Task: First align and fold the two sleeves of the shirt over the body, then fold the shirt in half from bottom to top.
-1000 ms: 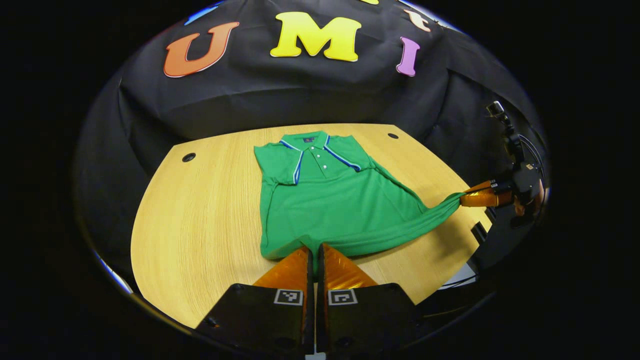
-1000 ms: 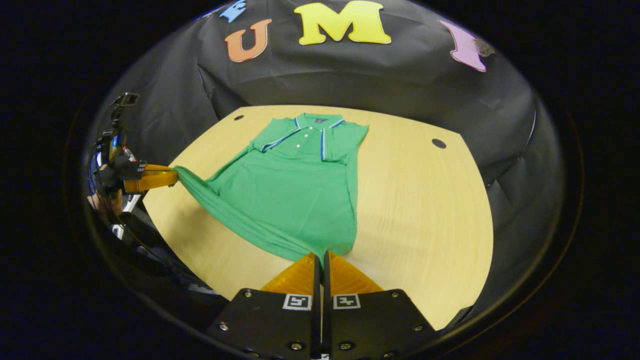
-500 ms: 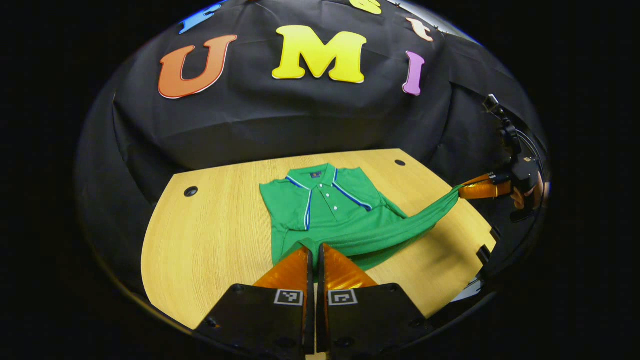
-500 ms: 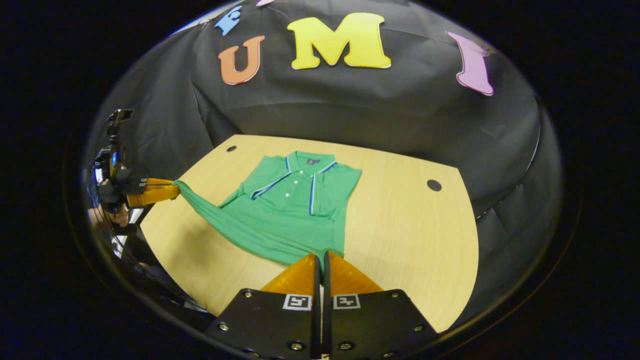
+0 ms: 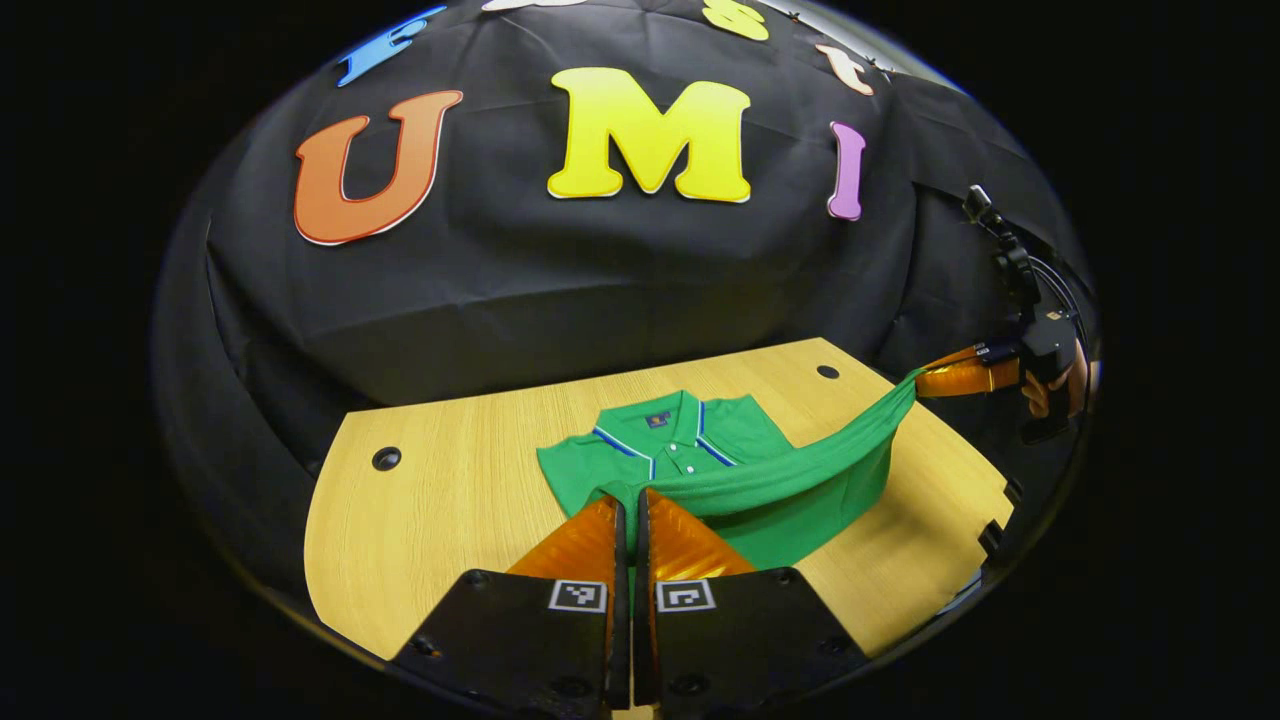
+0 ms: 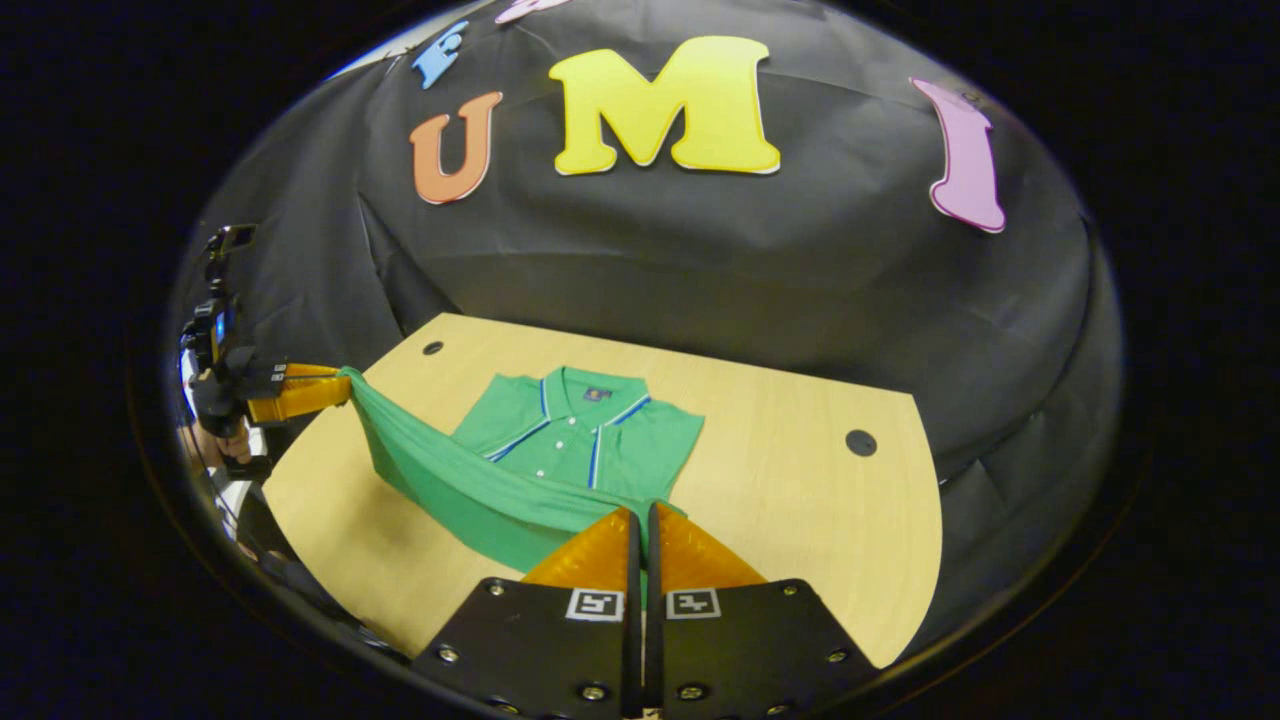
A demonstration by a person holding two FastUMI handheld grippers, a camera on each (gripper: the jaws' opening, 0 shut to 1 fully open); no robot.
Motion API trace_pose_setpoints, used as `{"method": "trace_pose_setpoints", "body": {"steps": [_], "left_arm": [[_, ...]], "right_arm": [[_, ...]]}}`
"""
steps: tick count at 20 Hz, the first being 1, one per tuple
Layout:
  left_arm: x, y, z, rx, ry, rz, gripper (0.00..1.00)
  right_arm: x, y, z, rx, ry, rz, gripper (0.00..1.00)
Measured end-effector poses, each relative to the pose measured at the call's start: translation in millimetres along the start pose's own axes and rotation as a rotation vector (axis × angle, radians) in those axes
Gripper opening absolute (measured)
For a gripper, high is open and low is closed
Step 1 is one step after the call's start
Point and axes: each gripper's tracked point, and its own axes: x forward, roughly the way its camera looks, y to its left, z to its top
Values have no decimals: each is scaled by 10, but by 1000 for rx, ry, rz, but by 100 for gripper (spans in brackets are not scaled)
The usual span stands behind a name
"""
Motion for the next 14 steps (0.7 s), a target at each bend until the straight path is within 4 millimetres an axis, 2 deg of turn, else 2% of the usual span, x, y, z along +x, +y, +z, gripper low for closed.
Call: {"method": "trace_pose_setpoints", "body": {"steps": [3,7,10,11,12,14], "left_arm": [[235,166,135,-35,-18,15,4],[612,349,174,-61,-32,36,4],[869,489,225,-58,-51,54,4],[964,539,284,-58,-58,61,4],[1068,581,287,-55,-66,68,4],[1269,639,222,-51,-63,81,4]], "right_arm": [[258,-50,251,25,-28,-13,1],[692,-95,489,34,-57,-22,1],[1051,-154,564,24,-66,-36,1],[1228,-263,606,24,-69,-40,1],[1265,-201,582,31,-71,-40,1],[1490,-256,562,34,-68,-52,1]]}}
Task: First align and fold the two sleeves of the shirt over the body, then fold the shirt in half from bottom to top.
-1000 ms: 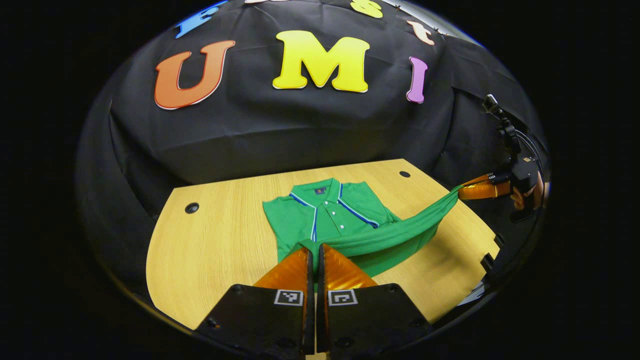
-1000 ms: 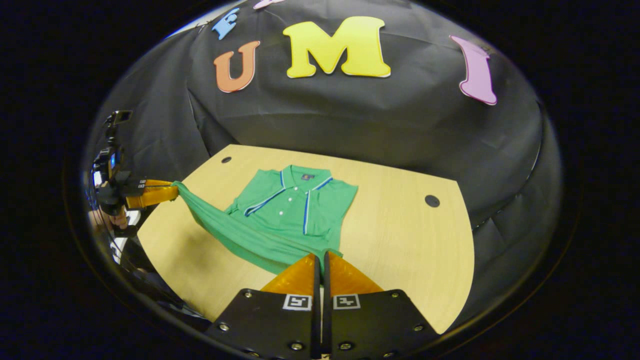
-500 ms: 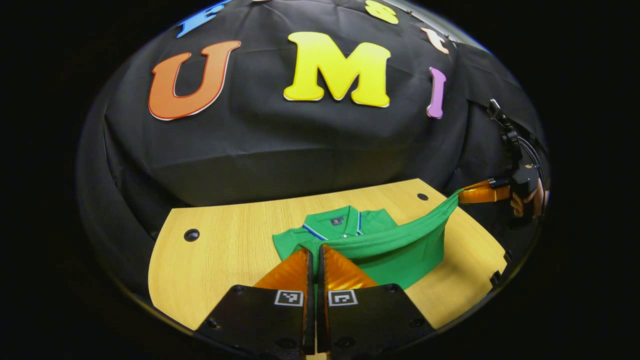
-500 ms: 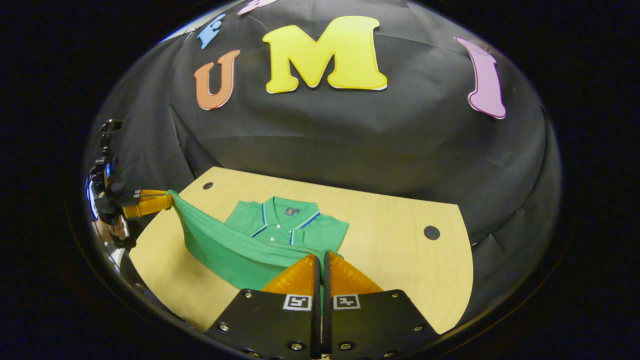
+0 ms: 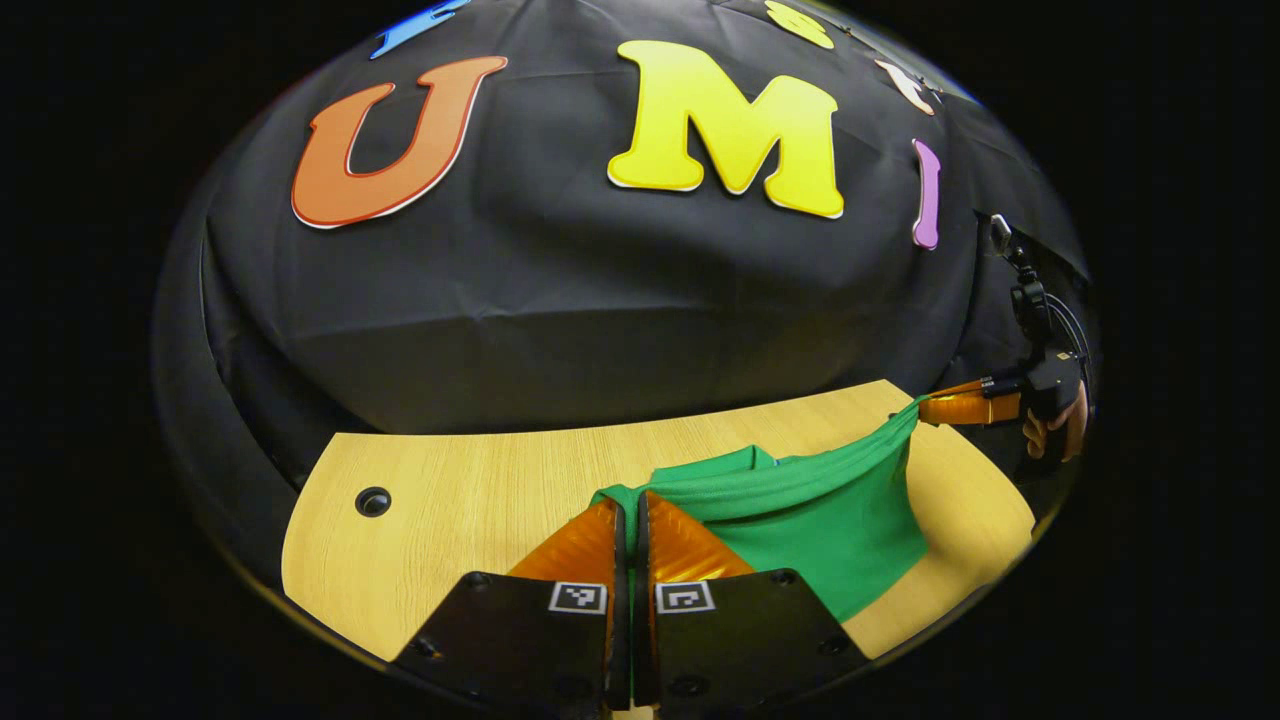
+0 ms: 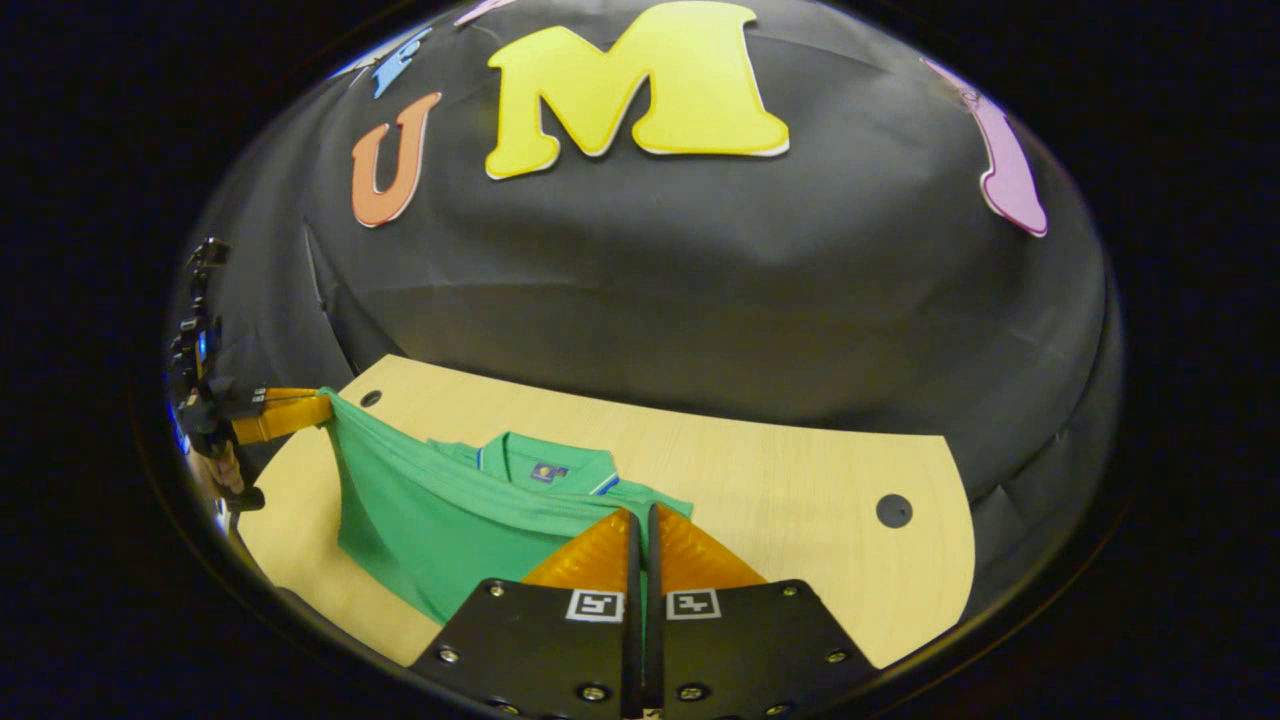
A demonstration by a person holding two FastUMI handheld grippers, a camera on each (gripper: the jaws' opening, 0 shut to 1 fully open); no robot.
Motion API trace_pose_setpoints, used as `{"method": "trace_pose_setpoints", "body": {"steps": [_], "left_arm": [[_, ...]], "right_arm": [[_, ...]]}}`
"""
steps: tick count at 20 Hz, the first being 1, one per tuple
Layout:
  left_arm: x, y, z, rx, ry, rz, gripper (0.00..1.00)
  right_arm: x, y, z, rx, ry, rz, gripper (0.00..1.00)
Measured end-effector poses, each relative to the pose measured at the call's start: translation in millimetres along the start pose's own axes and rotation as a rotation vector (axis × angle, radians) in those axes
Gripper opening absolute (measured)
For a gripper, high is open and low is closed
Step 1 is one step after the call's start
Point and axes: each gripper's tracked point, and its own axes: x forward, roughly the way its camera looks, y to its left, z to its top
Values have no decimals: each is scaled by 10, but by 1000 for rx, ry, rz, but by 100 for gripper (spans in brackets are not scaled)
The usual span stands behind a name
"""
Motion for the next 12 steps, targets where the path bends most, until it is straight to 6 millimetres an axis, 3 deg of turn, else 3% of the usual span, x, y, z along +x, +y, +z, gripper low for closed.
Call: {"method": "trace_pose_setpoints", "body": {"steps": [8,12], "left_arm": [[738,109,-458,-11,37,63,4],[922,147,-686,16,94,136,5]], "right_arm": [[884,-108,-376,12,56,-48,1],[1046,-103,-570,-4,112,-67,2]]}}
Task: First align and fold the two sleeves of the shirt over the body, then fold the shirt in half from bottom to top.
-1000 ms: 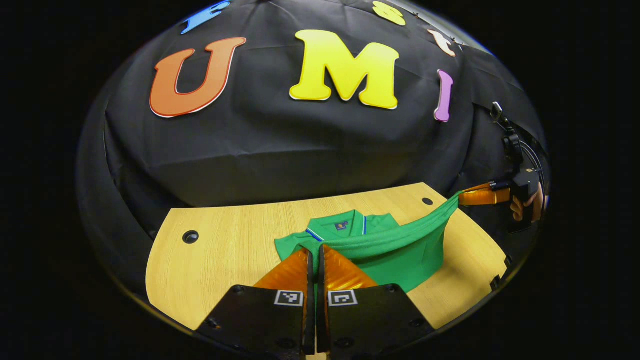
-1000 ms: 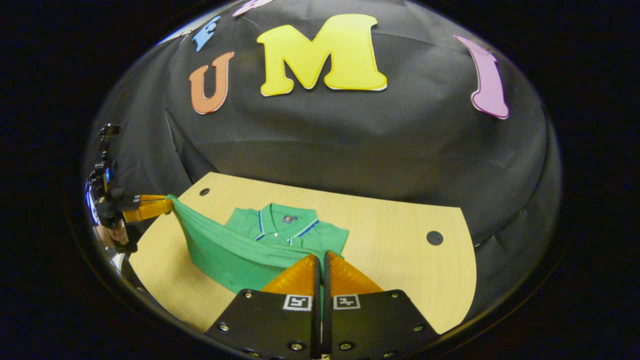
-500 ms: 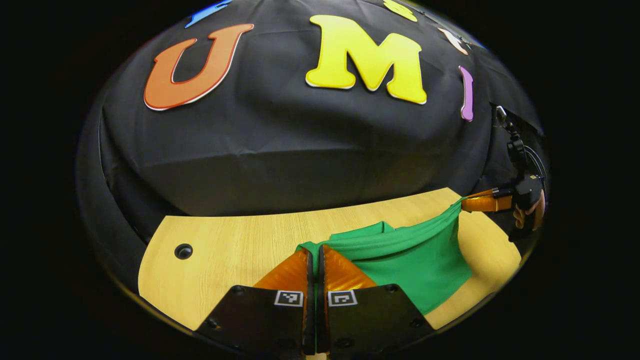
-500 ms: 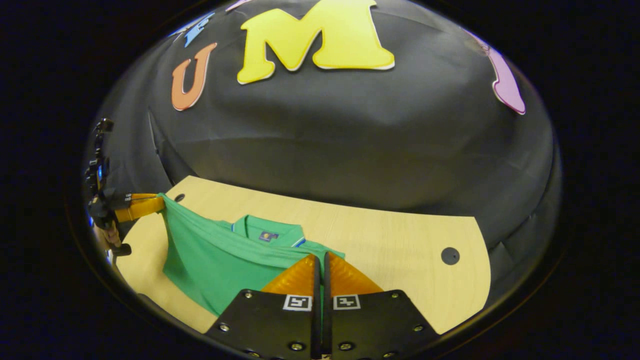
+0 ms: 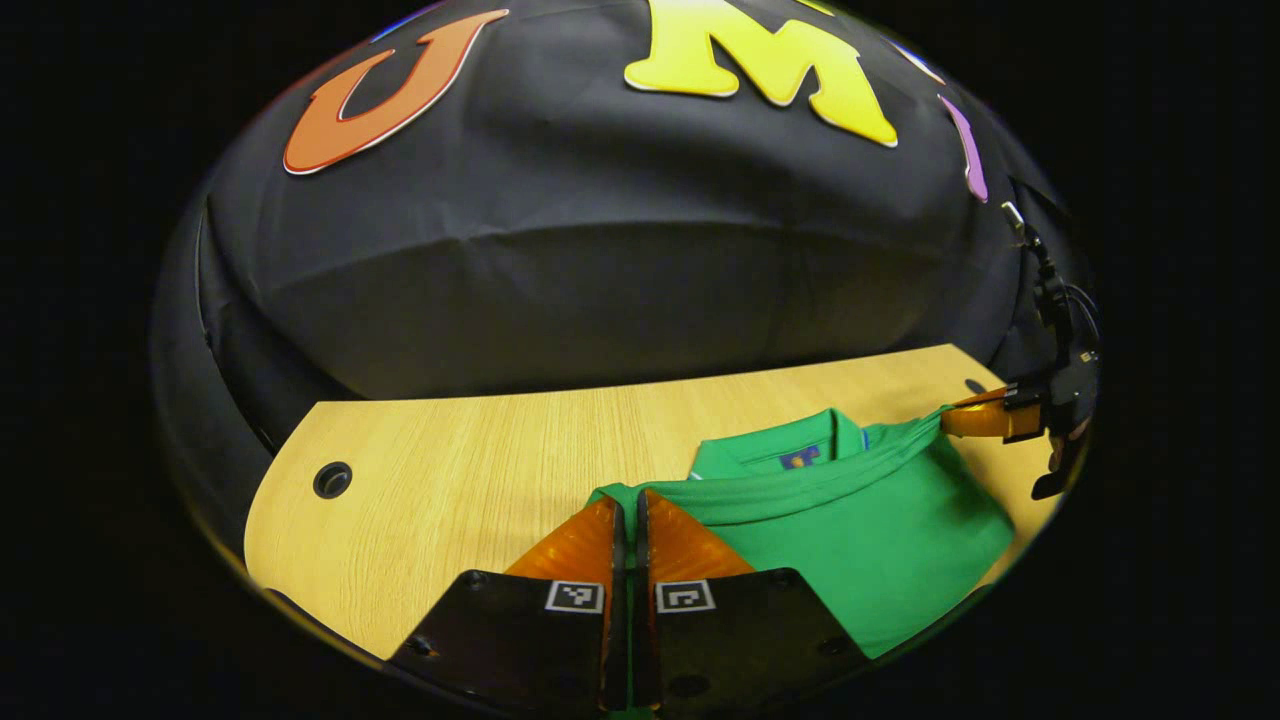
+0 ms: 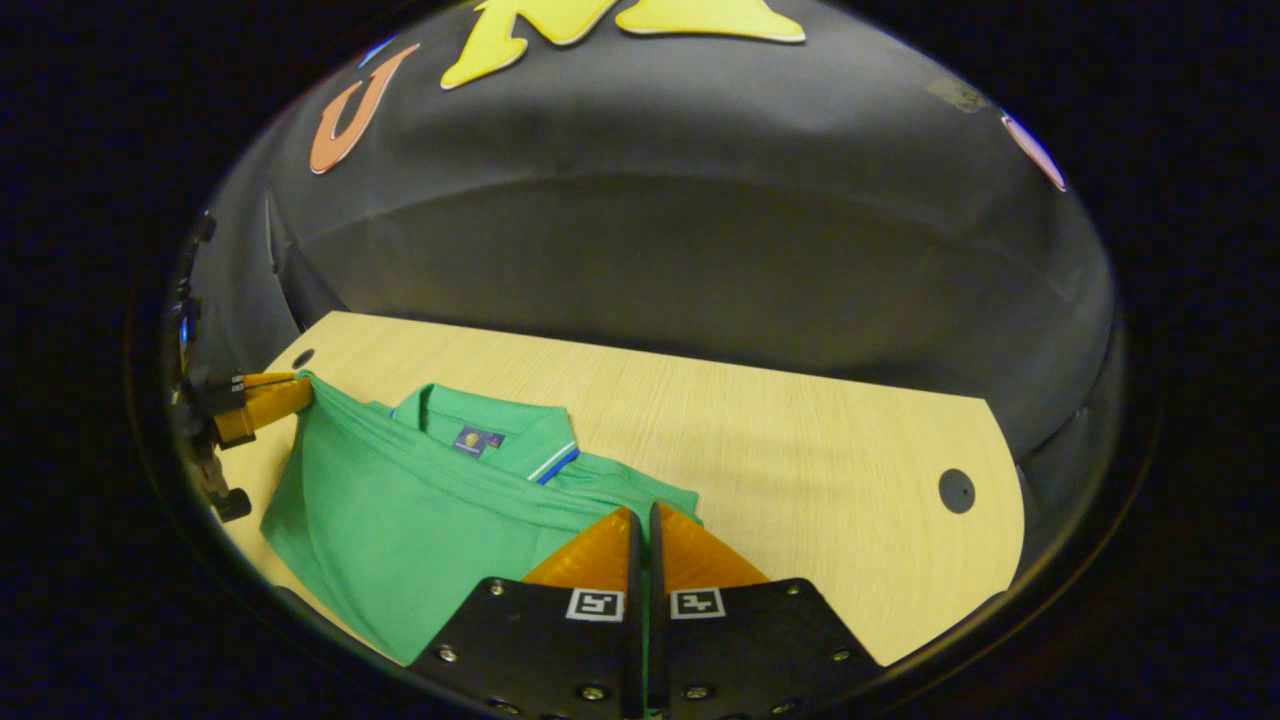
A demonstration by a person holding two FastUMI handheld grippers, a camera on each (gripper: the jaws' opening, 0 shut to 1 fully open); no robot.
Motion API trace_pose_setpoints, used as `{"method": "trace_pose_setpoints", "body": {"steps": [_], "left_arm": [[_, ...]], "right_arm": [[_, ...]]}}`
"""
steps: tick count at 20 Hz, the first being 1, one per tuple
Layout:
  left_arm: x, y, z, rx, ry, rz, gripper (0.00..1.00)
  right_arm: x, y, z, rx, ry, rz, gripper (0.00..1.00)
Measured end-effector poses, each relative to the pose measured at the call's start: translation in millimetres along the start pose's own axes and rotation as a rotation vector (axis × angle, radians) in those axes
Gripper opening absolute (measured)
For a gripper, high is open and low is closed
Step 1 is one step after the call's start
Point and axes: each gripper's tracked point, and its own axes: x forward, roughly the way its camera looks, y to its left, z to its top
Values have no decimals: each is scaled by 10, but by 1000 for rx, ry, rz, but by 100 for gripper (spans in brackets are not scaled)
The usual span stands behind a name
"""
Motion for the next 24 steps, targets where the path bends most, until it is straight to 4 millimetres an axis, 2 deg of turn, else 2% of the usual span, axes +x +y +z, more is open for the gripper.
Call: {"method": "trace_pose_setpoints", "body": {"steps": [2,3,4,6,8,9,12,16,19,21,24], "left_arm": [[-9,-19,-82,-23,24,4,10],[-37,-39,-97,-42,27,3,13],[-42,-33,-126,-54,31,10,22],[-127,-25,-73,-79,17,11,53],[-266,28,52,-85,-13,35,85],[-364,36,142,-89,-31,44,99],[-787,27,464,-104,-99,62,99],[-1579,-56,1039,-90,-244,84,99],[-2228,-186,1339,-82,-340,93,98],[-2663,-274,1416,-89,-374,82,98],[-3279,-340,1478,-81,-436,114,98]], "right_arm": [[13,-6,5,6,-2,1,6],[-7,16,23,6,-6,-2,27],[-33,2,48,1,-13,-9,38],[-158,-38,162,7,-47,-29,60],[-318,-54,260,30,-77,-47,87],[-418,-55,312,40,-93,-55,93],[-869,-71,478,46,-162,-84,93],[-1767,-35,765,56,-303,-117,93],[-2528,33,778,65,-400,-131,93],[-3001,101,729,63,-455,-144,93],[-3609,203,605,58,-533,-169,93]]}}
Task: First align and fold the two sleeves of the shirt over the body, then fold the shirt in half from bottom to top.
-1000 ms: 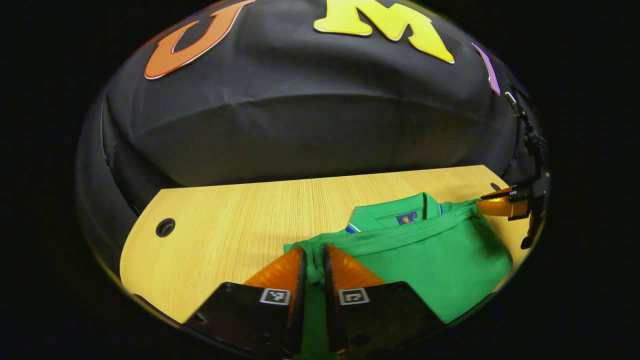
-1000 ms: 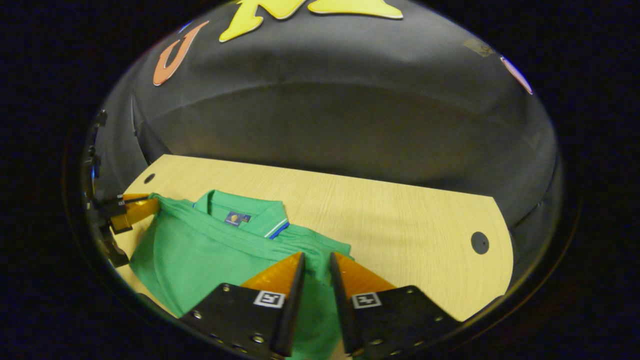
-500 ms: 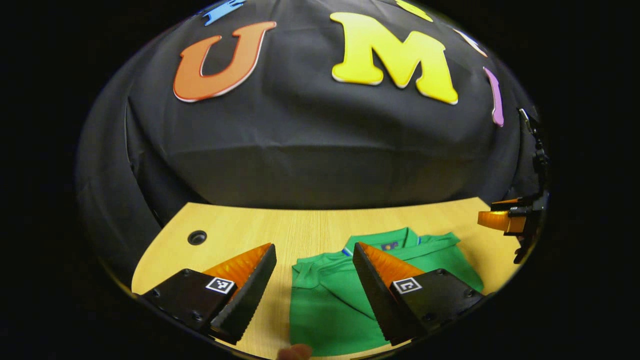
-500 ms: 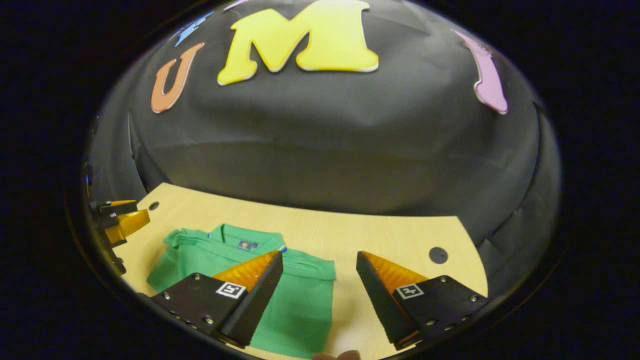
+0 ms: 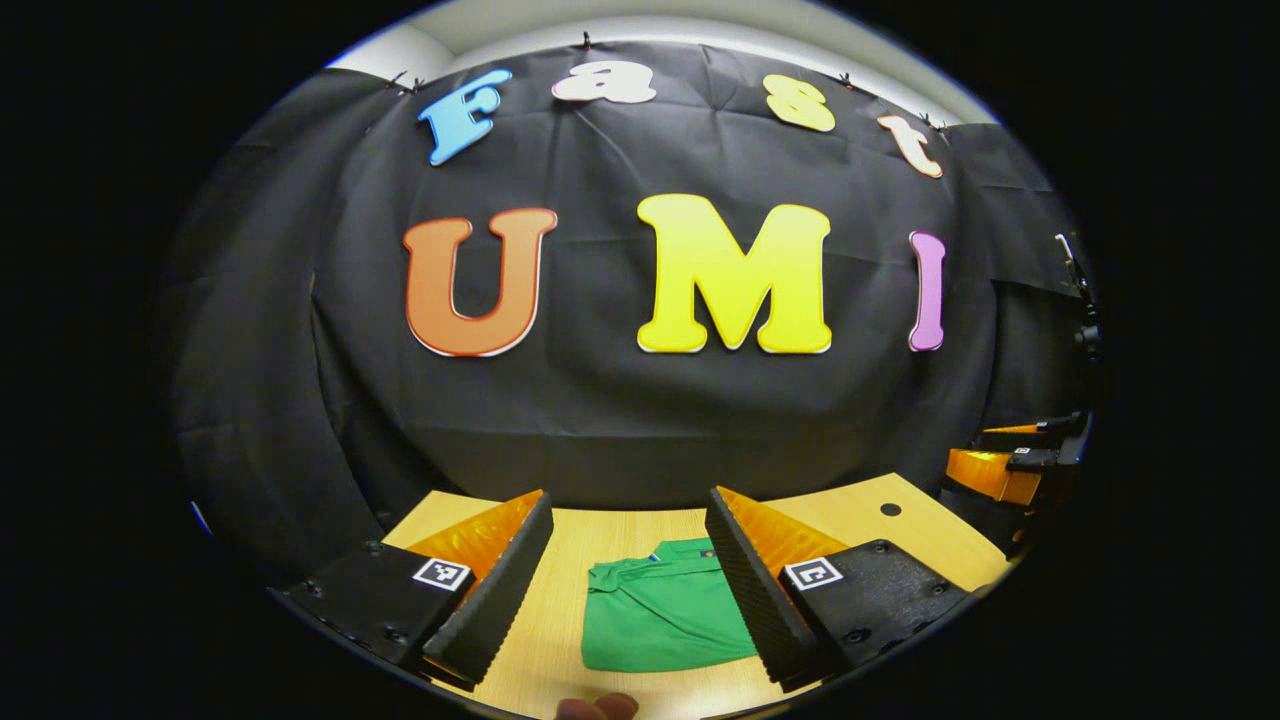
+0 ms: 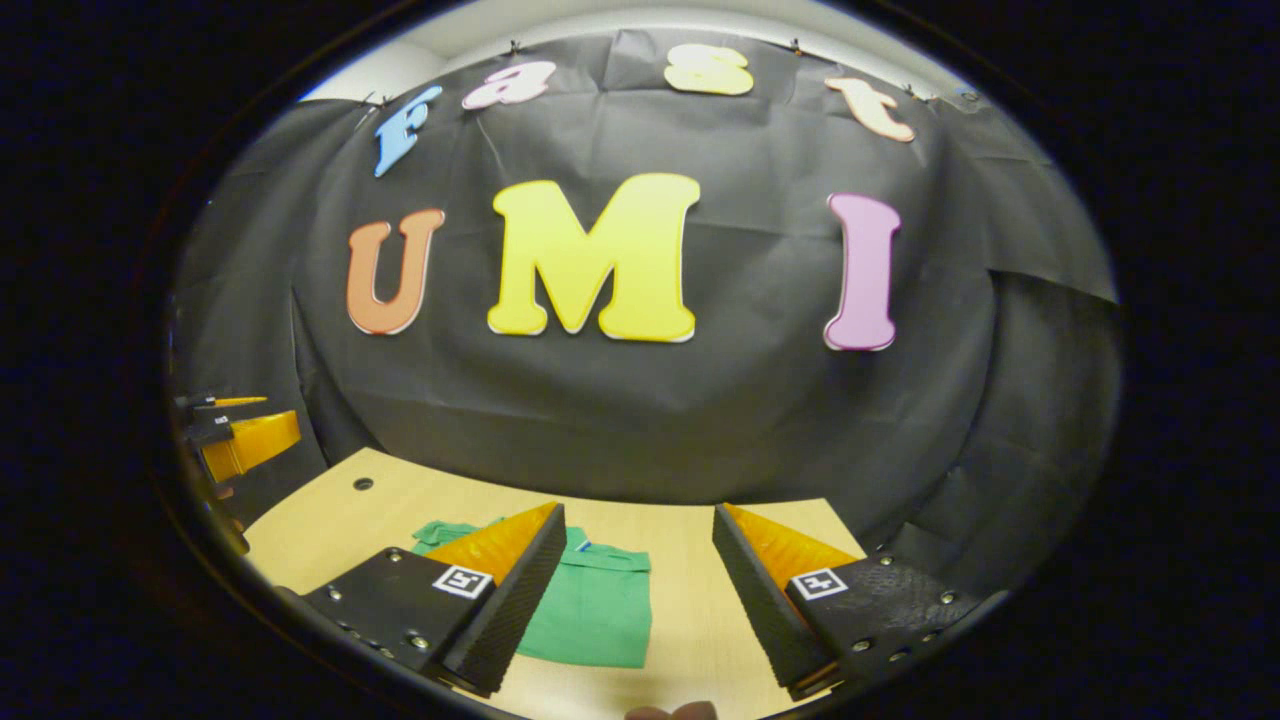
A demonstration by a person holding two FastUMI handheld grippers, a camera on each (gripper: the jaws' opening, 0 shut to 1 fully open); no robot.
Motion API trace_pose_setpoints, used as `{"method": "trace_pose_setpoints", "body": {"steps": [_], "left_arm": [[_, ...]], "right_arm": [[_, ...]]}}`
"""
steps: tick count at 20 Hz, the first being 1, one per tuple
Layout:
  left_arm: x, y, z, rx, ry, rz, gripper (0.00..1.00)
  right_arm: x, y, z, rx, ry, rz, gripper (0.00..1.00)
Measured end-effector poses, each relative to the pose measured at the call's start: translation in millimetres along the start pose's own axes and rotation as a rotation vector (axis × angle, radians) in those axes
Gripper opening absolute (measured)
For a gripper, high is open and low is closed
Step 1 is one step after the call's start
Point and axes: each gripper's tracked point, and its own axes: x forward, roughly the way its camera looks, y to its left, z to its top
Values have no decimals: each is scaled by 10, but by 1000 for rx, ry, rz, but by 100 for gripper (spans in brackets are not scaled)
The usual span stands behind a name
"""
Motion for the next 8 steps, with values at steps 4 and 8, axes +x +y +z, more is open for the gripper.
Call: {"method": "trace_pose_setpoints", "body": {"steps": [4,8], "left_arm": [[-618,-20,228,31,-82,35,98],[-1039,-129,203,15,-98,35,89]], "right_arm": [[-690,183,153,9,-81,3,93],[-1191,318,218,20,-157,-4,93]]}}
